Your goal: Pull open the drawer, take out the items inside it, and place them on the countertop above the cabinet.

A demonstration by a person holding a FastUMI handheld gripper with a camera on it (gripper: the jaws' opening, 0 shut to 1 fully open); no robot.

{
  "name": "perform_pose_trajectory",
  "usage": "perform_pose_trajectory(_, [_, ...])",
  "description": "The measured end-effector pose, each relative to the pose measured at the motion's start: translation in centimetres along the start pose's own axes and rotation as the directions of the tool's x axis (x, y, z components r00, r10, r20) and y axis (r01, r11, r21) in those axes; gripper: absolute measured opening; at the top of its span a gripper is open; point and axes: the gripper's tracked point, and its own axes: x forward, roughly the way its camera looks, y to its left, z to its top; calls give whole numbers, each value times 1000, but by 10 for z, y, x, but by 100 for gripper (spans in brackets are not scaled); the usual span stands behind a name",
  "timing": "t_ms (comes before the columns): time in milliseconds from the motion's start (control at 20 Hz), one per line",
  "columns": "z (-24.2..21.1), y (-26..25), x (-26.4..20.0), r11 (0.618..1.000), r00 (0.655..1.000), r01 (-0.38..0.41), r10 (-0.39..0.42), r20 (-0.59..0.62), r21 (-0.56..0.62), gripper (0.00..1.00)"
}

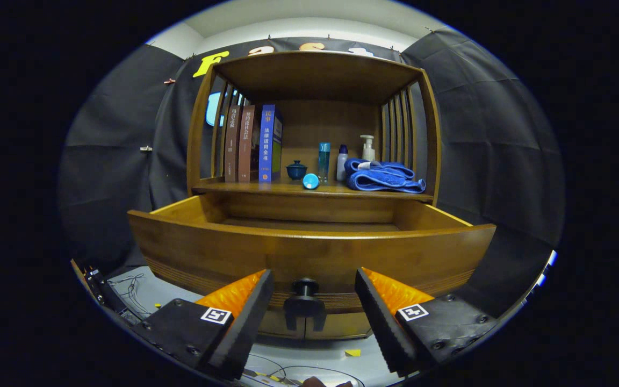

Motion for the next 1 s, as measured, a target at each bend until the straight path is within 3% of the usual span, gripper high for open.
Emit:
perform_pose_trajectory(550, [-3,1,17,999,1000,25,-25,-5,27,95])
perform_pose_trajectory(1000, [12,5,76,1000,1000,26,-26,16,10,97])
